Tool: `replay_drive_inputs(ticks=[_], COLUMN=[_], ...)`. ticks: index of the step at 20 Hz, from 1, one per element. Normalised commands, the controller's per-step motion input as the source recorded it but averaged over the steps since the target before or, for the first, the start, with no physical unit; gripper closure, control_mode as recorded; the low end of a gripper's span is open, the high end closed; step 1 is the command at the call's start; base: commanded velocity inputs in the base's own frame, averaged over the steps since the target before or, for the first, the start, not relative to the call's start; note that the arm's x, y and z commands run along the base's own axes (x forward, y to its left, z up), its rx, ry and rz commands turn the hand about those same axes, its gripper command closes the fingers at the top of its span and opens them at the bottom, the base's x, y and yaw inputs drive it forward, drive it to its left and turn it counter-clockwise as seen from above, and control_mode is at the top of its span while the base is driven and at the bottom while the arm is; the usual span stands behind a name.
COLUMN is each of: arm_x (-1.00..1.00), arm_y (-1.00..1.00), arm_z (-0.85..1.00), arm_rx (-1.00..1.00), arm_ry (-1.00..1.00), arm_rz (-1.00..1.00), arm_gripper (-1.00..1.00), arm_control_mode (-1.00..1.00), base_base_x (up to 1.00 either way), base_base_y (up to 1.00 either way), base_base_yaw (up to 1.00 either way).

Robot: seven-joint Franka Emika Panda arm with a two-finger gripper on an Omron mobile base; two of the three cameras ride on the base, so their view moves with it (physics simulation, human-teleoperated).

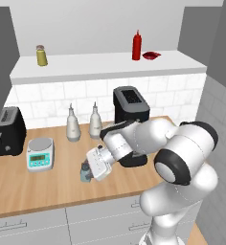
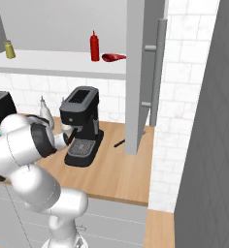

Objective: Put the shaker and condiment bottle from the counter next to their counterparts in the cabinet.

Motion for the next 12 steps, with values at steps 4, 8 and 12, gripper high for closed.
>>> replay_drive_inputs(ticks=[4,8,12], arm_x=[0.01,0.0,-0.03], arm_y=[0.08,0.03,0.0], arm_z=[-0.2,0.01,0.37], arm_rx=[0.0,0.0,0.0], arm_ry=[0.0,0.0,0.0], arm_rz=[0.0,0.0,-0.01], arm_gripper=[1.0,1.0,1.0], arm_control_mode=[-1.0,-1.0,-1.0], base_base_x=[0.0,0.0,0.0], base_base_y=[0.0,0.0,0.0], base_base_yaw=[0.0,0.0,0.0])
